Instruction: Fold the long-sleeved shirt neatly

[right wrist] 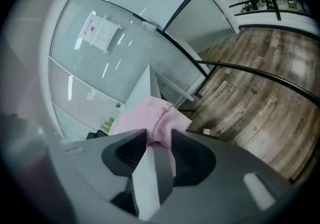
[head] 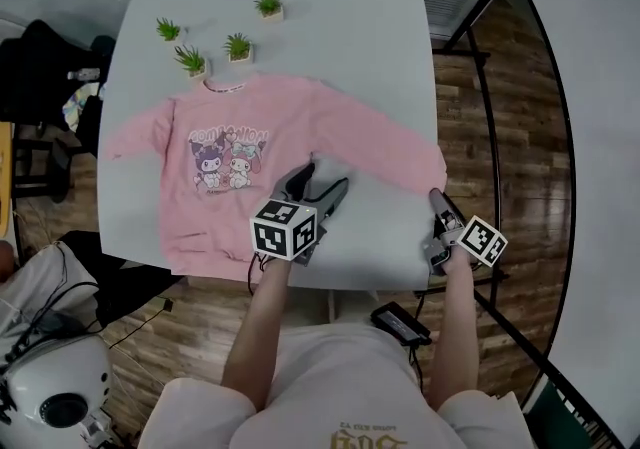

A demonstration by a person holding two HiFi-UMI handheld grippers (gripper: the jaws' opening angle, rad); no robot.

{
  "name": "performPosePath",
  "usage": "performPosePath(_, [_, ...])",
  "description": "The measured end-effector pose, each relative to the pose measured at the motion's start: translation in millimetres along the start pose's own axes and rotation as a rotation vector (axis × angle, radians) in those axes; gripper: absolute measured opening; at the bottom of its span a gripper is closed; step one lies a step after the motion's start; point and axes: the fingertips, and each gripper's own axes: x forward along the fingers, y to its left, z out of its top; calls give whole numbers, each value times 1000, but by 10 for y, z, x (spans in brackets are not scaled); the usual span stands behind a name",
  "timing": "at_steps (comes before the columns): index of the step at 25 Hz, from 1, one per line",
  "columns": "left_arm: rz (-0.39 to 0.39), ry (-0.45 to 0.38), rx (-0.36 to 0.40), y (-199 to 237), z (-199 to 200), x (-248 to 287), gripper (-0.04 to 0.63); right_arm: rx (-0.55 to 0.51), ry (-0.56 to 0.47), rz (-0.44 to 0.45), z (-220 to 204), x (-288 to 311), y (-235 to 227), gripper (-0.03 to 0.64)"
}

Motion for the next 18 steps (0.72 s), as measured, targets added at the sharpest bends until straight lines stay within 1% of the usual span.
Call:
performPosePath(2, [6,3,-3,14,-5,-11,327,-18,0,12,20,-5,38,152])
performPosePath(3, [9,3,-6,12,-12,-21,327,-23,-12,15,45,-26,50,129])
performPosePath(4, [11,1,-8,12,-16,-35,328,-31,-28,12,79,-47,59,92])
performPosePath(5, [15,-1,-10,19,-15,-54,328,-45,-40,6,112,-64,69,75])
performPosePath(10, [45,-12,-10,98,56,-169,331,-136,-70,-14,264,-119,241,67])
performPosePath(18, [81,-51,12,130,277,-398,344,-201,-154,53,587,-211,743,67])
